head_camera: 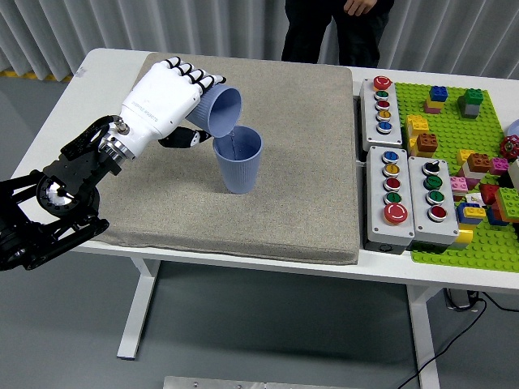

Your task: Pick cup pour cup place

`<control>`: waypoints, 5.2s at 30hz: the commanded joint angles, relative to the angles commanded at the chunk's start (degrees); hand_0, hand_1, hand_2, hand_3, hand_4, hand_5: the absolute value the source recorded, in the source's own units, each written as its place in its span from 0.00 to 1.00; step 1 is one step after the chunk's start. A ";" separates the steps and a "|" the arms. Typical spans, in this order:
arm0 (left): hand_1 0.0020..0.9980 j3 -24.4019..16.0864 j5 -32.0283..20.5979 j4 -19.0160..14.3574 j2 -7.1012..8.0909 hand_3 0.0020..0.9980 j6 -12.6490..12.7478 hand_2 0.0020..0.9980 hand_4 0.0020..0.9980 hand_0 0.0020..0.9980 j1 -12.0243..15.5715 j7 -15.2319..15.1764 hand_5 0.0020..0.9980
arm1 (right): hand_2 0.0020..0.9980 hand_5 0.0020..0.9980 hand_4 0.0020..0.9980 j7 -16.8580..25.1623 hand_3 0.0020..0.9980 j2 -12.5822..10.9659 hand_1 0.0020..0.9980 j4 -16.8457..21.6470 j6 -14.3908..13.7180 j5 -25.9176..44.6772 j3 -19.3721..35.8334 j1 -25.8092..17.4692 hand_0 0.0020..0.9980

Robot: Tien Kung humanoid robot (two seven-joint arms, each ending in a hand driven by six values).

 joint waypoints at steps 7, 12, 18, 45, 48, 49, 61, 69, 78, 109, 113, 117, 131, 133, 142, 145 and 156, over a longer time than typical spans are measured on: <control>0.56 0.25 0.00 0.12 -0.03 0.55 -0.61 0.54 0.68 0.60 -0.05 0.11 0.25 | 0.58 0.00 0.00 -0.02 0.58 0.02 0.66 0.00 0.04 -0.01 -0.12 -0.26 0.69; 0.56 0.19 0.00 0.06 -0.03 0.55 -0.51 0.54 0.68 0.60 0.12 0.23 0.24 | 0.57 0.00 0.00 0.00 0.58 0.06 0.66 0.00 0.06 -0.09 -0.12 -0.48 0.69; 0.56 0.26 0.00 -0.08 0.10 0.55 -0.27 0.54 0.67 0.61 -0.15 0.98 0.24 | 0.57 0.00 0.00 -0.03 0.58 0.05 0.66 0.00 0.09 -0.02 -0.17 -0.32 0.69; 0.56 2.73 0.00 -1.60 1.37 0.55 -0.73 0.54 0.67 0.61 -2.81 3.50 0.23 | 0.57 0.00 0.00 -0.02 0.58 -0.03 0.66 0.00 -0.02 0.89 -0.93 0.03 0.69; 0.56 2.91 0.00 -1.84 1.38 0.55 -0.62 0.54 0.67 0.61 -2.86 3.81 0.22 | 0.57 0.00 0.00 -0.02 0.58 -0.02 0.66 0.00 -0.03 1.01 -1.04 0.01 0.69; 0.56 2.92 0.00 -1.88 1.38 0.55 -0.63 0.54 0.67 0.61 -2.86 3.83 0.22 | 0.57 0.00 0.00 -0.02 0.58 -0.02 0.66 0.00 -0.04 1.02 -1.05 0.00 0.69; 0.56 2.25 0.00 -1.94 1.24 0.55 -0.36 0.55 0.67 0.61 -2.59 3.63 0.22 | 0.57 0.00 0.00 -0.06 0.58 -0.03 0.66 0.00 -0.09 1.29 -1.30 -0.01 0.69; 0.56 2.35 0.00 -2.00 1.38 0.55 -0.26 0.55 0.67 0.61 -2.28 3.60 0.21 | 0.57 0.00 0.00 -0.14 0.58 0.01 0.66 0.00 -0.04 1.26 -1.44 -0.12 0.69; 0.55 1.16 0.00 -1.86 1.22 0.55 1.55 0.54 0.66 0.61 -0.80 1.35 0.21 | 0.57 0.00 0.00 -0.25 0.58 0.11 0.66 0.00 -0.01 0.97 -1.49 -0.49 0.69; 0.55 -23.41 -64.00 1.32 -11.01 0.54 6.59 0.54 0.67 0.60 17.25 -19.16 0.22 | 0.57 0.00 0.00 -0.38 0.58 0.23 0.66 0.00 0.01 1.03 -1.99 -0.27 0.69; 0.55 -24.19 -69.24 3.71 -13.64 0.54 6.59 0.54 0.67 0.60 19.21 -19.57 0.22 | 0.57 0.00 0.00 -0.36 0.58 0.25 0.66 0.00 -0.01 1.17 -2.24 -0.31 0.69; 0.55 -23.89 -69.98 5.67 -15.34 0.54 6.59 0.54 0.67 0.60 20.93 -20.34 0.23 | 0.57 0.00 0.00 -0.33 0.58 0.29 0.66 0.00 -0.05 1.46 -2.54 -0.46 0.69; 0.57 -22.42 -67.03 8.74 -16.34 0.55 6.59 0.54 0.67 0.60 22.64 -21.81 0.23 | 0.57 0.00 0.00 -0.43 0.58 0.52 0.66 0.00 -0.01 1.46 -2.92 -0.97 0.69; 0.58 -22.42 -67.25 8.97 -16.49 0.55 6.59 0.54 0.66 0.61 22.61 -22.00 0.24 | 0.57 0.00 0.00 -0.42 0.58 0.53 0.66 0.00 -0.01 1.39 -2.88 -0.97 0.69; 0.60 -23.41 -71.20 9.92 -17.30 0.56 6.59 0.56 0.66 0.62 23.25 -25.32 0.24 | 0.57 0.00 0.00 -0.38 0.58 0.61 0.66 0.00 -0.09 1.52 -2.93 -0.72 0.69; 0.64 -23.88 -71.79 9.95 -17.64 0.61 6.59 0.62 0.69 0.64 23.35 -26.43 0.28 | 0.58 0.00 0.00 -0.37 0.58 0.64 0.66 0.00 -0.08 1.58 -2.91 -0.65 0.69; 0.66 -24.18 -72.18 10.06 -17.91 0.66 6.02 0.64 0.71 0.66 23.48 -26.90 0.30 | 0.58 0.00 0.00 -0.36 0.58 0.67 0.66 0.00 -0.11 1.61 -2.80 -0.51 0.69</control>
